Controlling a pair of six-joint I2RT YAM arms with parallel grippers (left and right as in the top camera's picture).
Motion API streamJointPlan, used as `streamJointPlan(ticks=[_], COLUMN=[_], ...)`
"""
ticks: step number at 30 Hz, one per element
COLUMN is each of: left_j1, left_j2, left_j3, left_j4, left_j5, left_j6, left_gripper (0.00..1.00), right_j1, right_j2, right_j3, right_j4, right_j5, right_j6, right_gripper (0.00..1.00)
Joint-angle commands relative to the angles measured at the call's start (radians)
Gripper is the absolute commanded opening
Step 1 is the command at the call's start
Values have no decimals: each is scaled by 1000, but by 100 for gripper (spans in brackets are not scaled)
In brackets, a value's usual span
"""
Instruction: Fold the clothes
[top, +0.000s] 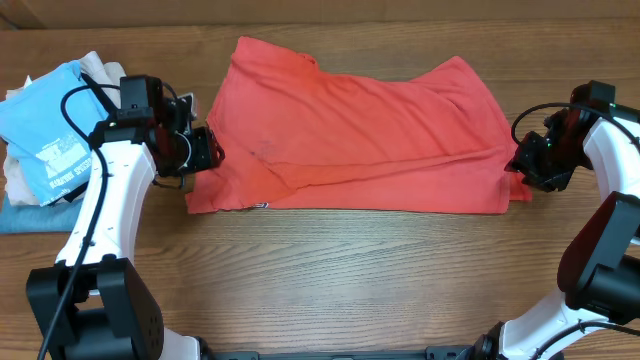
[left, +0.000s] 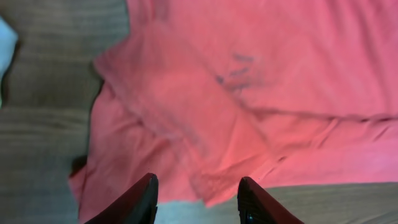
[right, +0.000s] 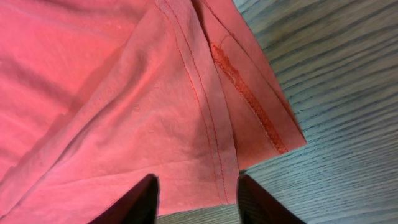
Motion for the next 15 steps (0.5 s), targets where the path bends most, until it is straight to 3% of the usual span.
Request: streamJointPlan(ticks=[1, 15], left_j1=[-23, -37], left_j2=[8, 9], left_j3=[-50, -349], left_j4=[-4, 242], left_j5=[-53, -124], left_j6=[-3, -39], left_gripper=[45, 49], right_j1=[0, 8], right_j2=[9, 95], right_j3=[0, 0], right_j4=[-5, -60], right_j5=[33, -6], right_j6=[2, -13], right_gripper=[52, 55])
